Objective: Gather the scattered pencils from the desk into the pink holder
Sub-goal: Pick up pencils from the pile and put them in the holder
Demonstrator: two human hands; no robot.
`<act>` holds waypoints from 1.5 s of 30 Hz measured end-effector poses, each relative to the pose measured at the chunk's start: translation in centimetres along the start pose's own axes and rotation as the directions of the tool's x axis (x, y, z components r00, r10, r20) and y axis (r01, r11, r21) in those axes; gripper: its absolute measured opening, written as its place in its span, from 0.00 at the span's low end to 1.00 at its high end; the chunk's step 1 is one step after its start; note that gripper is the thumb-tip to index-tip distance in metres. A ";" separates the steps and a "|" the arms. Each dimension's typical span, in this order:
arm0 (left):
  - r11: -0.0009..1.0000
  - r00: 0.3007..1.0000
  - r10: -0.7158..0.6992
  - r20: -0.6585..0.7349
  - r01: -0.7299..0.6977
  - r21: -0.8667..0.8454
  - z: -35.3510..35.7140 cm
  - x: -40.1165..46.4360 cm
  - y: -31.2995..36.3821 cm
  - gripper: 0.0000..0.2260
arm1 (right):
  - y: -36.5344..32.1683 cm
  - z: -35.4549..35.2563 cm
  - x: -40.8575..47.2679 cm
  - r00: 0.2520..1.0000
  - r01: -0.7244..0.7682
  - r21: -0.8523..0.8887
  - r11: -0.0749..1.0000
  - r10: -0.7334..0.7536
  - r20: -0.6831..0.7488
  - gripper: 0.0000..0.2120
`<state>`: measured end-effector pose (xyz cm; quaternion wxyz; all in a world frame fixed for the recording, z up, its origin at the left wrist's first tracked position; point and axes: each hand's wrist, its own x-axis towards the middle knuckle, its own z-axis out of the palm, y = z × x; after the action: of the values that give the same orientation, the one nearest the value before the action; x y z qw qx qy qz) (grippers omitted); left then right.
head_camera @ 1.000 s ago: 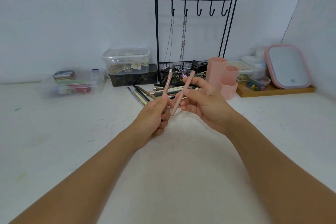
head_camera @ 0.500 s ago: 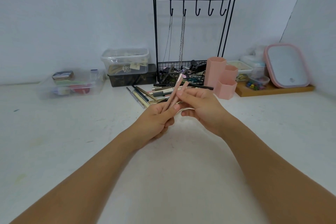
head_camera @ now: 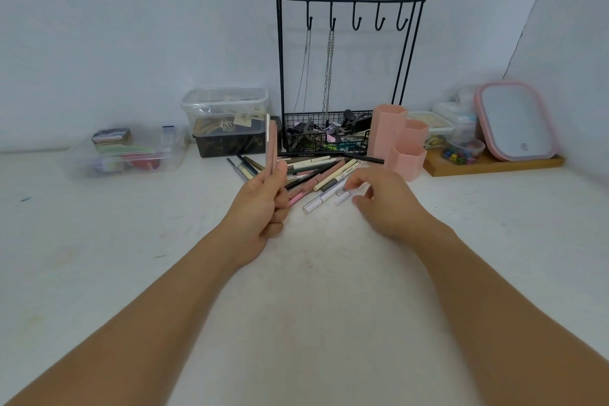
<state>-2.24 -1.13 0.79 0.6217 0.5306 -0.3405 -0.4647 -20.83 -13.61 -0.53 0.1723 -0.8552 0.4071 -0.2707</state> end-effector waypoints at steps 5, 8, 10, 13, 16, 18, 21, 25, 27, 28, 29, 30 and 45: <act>0.998 0.999 -0.044 -0.005 0.044 0.034 0.0 0.0 -0.1 0.20 | -0.4 0.1 -0.1 0.996 0.050 -0.076 0.996 -0.044 0.083 0.08; 0.998 0.999 -0.053 -0.003 0.053 0.042 0.0 -0.1 -0.1 0.22 | -0.8 -0.1 -0.1 0.992 0.077 -0.129 0.989 -0.063 0.106 0.09; 0.998 0.999 -0.049 -0.003 0.049 0.051 0.1 -0.2 0.0 0.22 | -1.1 -0.1 -0.1 0.993 0.068 -0.136 0.988 -0.053 0.110 0.09; 0.998 0.999 -0.037 0.005 0.036 0.055 0.2 -0.3 0.0 0.21 | -1.0 -0.1 0.0 0.996 0.024 -0.133 0.991 -0.012 0.088 0.09; 0.998 0.999 -0.037 0.007 0.036 0.048 0.2 -0.2 0.0 0.19 | -0.9 -0.4 0.1 0.997 0.013 -0.169 0.986 0.001 0.082 0.08; 0.999 0.999 -0.035 0.003 0.035 0.041 0.3 -0.4 0.0 0.17 | -1.1 -0.5 0.0 0.995 0.035 -0.179 0.983 -0.017 0.102 0.06; 0.999 1.000 -0.027 -0.012 0.027 0.027 0.3 -0.4 -0.1 0.19 | -2.0 -0.4 0.0 0.992 0.108 -0.070 0.992 -0.103 0.072 0.03; 0.999 1.000 0.000 0.017 -0.001 0.035 0.5 -0.5 -0.1 0.19 | -3.8 -1.2 0.1 0.993 0.054 0.413 0.909 -0.005 -0.119 0.04; 0.998 0.998 0.037 0.053 -0.040 0.055 0.5 -0.6 -0.1 0.19 | -4.8 -1.6 0.0 0.996 -0.011 0.718 0.696 0.073 -0.056 0.06; 0.995 0.996 0.056 0.073 -0.061 0.074 0.5 -0.6 -0.2 0.19 | -5.2 -1.7 -0.2 0.997 -0.035 0.812 0.583 0.071 -0.008 0.06; 0.992 0.993 0.071 0.091 -0.080 0.096 0.5 -0.7 -0.2 0.18 | -5.6 -1.6 -0.3 0.998 -0.057 0.869 0.491 0.058 0.032 0.07; 0.988 0.990 0.085 0.110 -0.098 0.119 0.6 -0.8 -0.2 0.16 | -5.9 -1.6 -0.5 0.997 -0.077 0.904 0.422 0.042 0.065 0.07; 0.954 0.980 0.020 0.197 -0.078 0.288 0.8 -0.8 -0.7 0.14 | -5.1 -0.1 -0.5 0.999 -0.038 0.721 0.692 -0.002 0.054 0.10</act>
<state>-3.38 -0.70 0.35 0.5114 0.5614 -0.4773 -0.4423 -18.02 -10.13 2.02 0.5068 -0.7215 0.2721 -0.3855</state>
